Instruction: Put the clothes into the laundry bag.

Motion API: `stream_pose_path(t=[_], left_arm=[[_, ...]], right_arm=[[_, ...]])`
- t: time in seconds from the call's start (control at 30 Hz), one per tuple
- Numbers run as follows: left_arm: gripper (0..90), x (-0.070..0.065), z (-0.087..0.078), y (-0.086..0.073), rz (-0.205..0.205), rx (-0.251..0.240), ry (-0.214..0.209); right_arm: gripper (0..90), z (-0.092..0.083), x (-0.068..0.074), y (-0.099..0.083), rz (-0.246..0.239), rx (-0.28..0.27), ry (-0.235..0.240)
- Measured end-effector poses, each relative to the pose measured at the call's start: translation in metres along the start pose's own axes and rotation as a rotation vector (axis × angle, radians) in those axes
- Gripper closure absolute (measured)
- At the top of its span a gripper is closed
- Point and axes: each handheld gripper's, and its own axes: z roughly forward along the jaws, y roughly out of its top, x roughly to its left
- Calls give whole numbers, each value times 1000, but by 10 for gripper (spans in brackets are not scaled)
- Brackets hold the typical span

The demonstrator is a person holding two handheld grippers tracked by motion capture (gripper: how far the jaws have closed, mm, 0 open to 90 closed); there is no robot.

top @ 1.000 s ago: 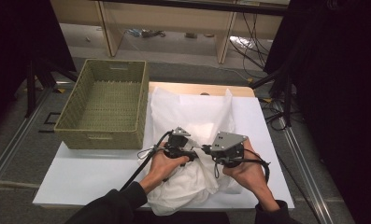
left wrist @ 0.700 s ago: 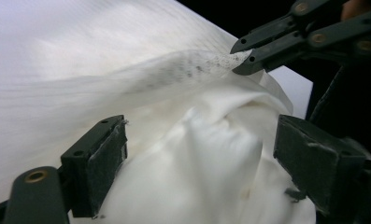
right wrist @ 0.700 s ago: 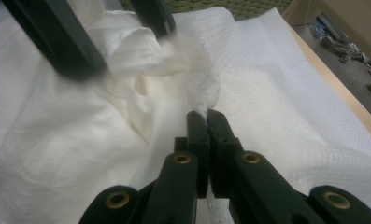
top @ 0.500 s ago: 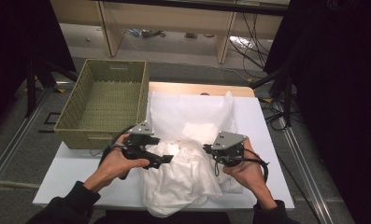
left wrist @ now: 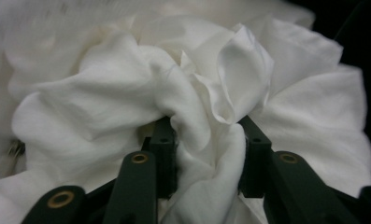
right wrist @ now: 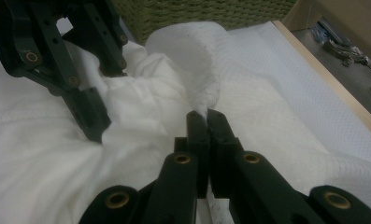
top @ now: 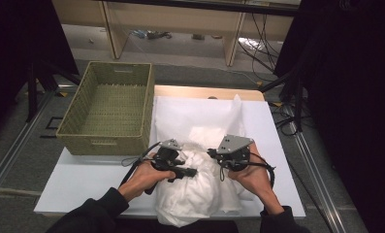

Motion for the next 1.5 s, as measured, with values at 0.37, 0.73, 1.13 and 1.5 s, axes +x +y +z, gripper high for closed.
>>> stream_pose_path(t=[0.37, 0.73, 1.13, 1.5], left_arm=[[550, 34, 29, 20, -174, -74, 171], [174, 1, -41, -7, -84, -37, 109], [701, -10, 25, -18, 47, 6, 58], [711, 43, 33, 20, -166, -163, 218]], right_arm=[[900, -19, 9, 10, -8, -41, 15], [900, -16, -1, 0, 12, -23, -20], [900, -8, 3, 3, -24, -13, 0], [900, -26, 12, 13, -40, -52, 26]])
